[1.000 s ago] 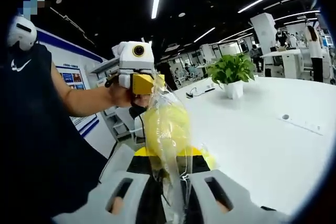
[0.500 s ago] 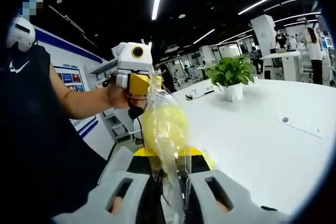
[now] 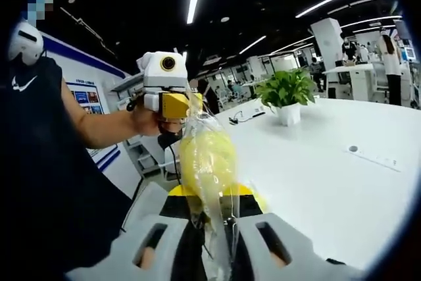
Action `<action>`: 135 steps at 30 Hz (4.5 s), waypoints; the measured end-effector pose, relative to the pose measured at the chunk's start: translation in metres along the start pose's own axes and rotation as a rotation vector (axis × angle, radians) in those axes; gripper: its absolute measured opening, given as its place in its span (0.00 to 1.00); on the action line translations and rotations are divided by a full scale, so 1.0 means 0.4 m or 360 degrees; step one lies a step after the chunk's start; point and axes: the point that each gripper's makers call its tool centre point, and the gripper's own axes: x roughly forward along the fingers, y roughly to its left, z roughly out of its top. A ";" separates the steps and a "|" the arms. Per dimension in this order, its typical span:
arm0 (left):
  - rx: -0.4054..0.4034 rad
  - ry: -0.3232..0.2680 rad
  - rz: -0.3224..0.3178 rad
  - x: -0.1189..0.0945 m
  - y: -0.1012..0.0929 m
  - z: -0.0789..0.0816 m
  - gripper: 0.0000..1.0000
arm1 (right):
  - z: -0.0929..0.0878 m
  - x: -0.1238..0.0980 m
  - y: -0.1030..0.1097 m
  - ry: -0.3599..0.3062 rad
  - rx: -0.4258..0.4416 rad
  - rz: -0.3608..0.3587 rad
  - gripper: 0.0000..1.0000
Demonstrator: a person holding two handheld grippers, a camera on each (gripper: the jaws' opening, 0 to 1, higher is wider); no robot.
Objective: Compare the silicone blocks by pressing each to a similar depth, holding the contact briefly, and releasing to observe deformation and rebound differences across the visible hardness samples.
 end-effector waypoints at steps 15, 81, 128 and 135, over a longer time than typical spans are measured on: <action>-0.0010 -0.0020 -0.0008 0.003 -0.023 0.024 0.00 | 0.035 -0.016 -0.001 -0.0099 -0.0214 -0.0058 0.06; -0.0410 -0.0024 0.0155 0.092 0.087 -0.098 0.00 | -0.184 -0.327 -0.163 -0.0236 0.0026 -0.1013 0.96; -0.0927 0.0046 0.0329 0.195 0.275 -0.379 0.00 | -0.405 -0.418 -0.147 -0.0103 0.0168 -0.1234 0.97; -0.0902 0.0076 0.0554 0.164 0.358 -0.426 0.00 | -0.416 -0.404 -0.149 -0.0071 0.0203 -0.1210 0.97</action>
